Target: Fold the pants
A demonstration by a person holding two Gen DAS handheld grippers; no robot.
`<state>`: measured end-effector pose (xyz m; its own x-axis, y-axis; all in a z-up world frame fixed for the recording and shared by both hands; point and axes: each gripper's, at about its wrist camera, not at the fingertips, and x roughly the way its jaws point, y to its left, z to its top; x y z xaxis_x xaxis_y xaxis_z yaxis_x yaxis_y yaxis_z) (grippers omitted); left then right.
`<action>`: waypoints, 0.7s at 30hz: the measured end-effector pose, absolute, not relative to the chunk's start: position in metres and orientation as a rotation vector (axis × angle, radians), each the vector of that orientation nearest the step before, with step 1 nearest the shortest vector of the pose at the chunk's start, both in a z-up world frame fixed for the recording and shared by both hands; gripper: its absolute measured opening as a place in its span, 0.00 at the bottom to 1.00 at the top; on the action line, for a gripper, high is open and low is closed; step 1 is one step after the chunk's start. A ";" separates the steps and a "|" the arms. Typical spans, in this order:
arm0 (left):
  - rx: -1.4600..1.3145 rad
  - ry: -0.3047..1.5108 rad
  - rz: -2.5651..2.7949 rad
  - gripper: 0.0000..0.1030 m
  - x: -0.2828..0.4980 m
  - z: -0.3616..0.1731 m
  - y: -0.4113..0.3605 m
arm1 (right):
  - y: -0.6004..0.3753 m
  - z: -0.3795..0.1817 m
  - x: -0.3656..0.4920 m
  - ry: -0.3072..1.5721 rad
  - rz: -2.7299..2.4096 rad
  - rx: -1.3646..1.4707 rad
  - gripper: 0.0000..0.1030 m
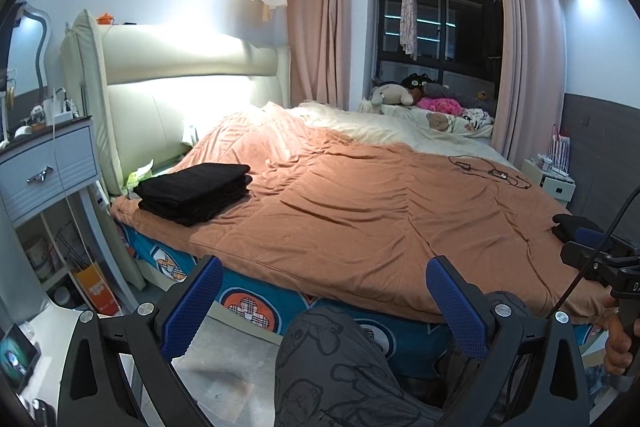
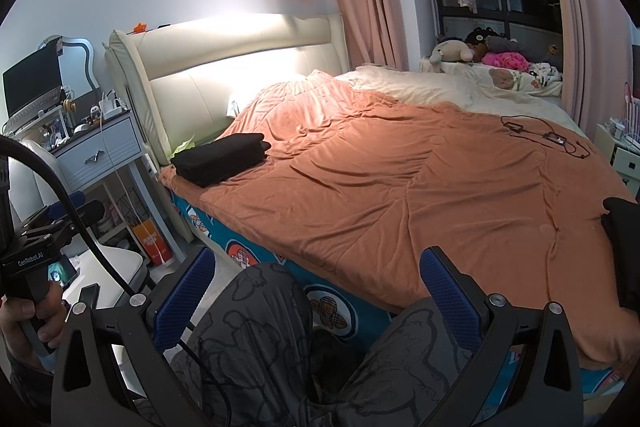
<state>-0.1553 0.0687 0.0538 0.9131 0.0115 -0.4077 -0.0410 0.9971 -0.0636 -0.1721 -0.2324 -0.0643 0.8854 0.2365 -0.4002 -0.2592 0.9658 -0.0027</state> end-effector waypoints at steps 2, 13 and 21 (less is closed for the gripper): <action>-0.073 0.419 0.027 1.00 -0.156 0.054 0.068 | -0.231 -0.064 -0.172 0.410 0.258 -0.057 1.00; -0.075 0.426 0.022 1.00 -0.155 0.051 0.069 | -0.227 -0.064 -0.172 0.414 0.254 -0.056 1.00; -0.073 0.428 0.018 0.99 -0.155 0.049 0.070 | -0.227 -0.064 -0.171 0.416 0.252 -0.054 1.00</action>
